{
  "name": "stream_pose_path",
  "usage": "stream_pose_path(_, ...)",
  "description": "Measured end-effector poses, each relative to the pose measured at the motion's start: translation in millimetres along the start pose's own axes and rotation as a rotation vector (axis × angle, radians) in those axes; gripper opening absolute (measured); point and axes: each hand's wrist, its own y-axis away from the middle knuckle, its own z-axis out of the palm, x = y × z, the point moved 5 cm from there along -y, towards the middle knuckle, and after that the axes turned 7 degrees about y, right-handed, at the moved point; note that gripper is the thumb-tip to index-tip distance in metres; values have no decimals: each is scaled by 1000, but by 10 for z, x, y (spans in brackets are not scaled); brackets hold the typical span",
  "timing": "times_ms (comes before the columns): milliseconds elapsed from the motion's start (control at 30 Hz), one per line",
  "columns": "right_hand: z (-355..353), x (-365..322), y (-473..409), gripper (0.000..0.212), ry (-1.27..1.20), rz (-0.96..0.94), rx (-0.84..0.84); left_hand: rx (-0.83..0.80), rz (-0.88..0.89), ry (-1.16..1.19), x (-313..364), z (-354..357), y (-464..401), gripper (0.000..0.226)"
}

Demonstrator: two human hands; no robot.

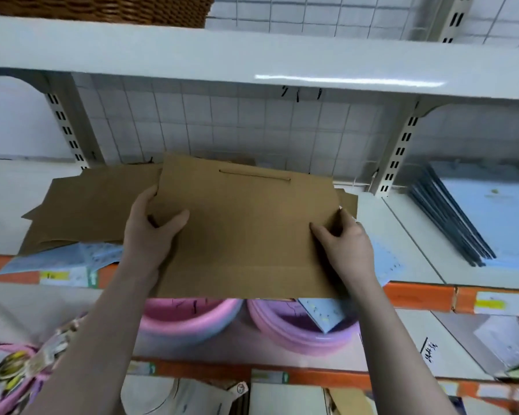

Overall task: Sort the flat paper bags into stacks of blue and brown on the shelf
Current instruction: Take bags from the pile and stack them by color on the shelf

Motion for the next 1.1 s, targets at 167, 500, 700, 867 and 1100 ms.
stream_pose_path(167, -154, 137, 377, 56, -76, 47, -10, 4, -44, 75, -32, -99, 289, 64)
stream_pose_path(500, -1101, 742, 847, 49, 228, 100, 197, -148, 92, -495, 342, 686, 947, 59)
stream_pose_path(700, -1998, 1590, 852, 50, 347, 105, 293, -209, 139, -529, 555, 1732, 1617, 59)
stream_pose_path(867, -2903, 2675, 797, 63, 412, 159, 328, -256, 154, -514, 716, 2888, 2503, 58)
stream_pose_path(1100, -3939, 3926, 544, 66, 434, 213, 330, -323, 140, -502, 872, 4327, 3379, 64)
